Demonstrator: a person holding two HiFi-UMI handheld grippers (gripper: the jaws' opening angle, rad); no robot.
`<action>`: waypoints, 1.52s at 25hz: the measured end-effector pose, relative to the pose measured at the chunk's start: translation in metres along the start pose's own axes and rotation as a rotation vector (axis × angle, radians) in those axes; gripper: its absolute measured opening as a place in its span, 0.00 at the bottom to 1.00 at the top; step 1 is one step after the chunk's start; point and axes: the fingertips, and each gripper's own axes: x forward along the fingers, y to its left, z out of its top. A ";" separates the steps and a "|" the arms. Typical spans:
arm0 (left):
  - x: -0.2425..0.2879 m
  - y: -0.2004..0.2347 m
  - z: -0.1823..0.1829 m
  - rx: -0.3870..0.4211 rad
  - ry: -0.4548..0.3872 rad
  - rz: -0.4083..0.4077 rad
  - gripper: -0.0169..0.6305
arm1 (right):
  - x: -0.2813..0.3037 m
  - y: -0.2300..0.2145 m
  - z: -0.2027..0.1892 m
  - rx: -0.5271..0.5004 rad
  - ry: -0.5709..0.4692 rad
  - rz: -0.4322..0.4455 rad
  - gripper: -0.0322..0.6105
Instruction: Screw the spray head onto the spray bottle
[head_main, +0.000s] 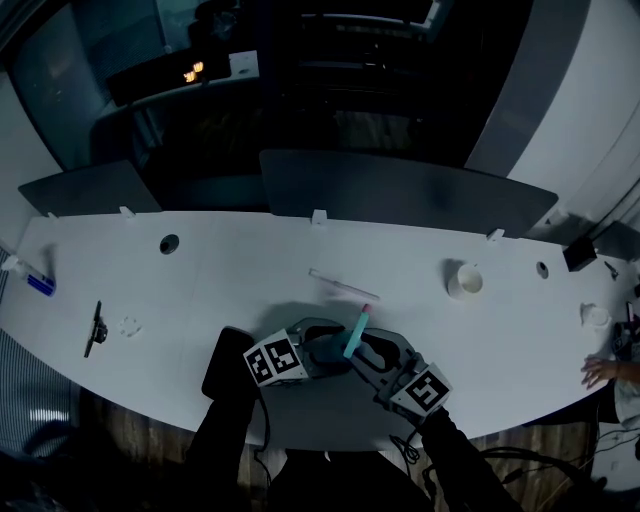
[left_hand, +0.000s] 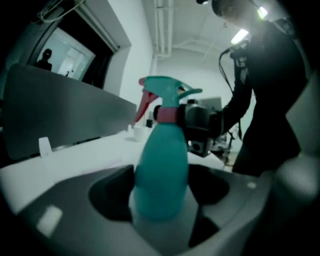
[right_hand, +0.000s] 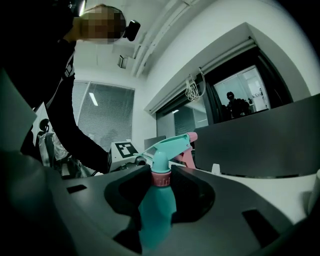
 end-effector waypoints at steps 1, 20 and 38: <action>0.000 0.001 0.001 -0.015 -0.017 0.048 0.55 | 0.000 -0.001 0.000 0.001 -0.006 -0.013 0.26; 0.004 0.013 -0.004 -0.057 0.017 0.177 0.79 | 0.002 0.005 -0.002 0.007 0.029 0.035 0.26; -0.012 0.012 -0.003 -0.344 -0.185 0.955 0.63 | 0.000 0.016 -0.004 -0.007 -0.032 -0.070 0.26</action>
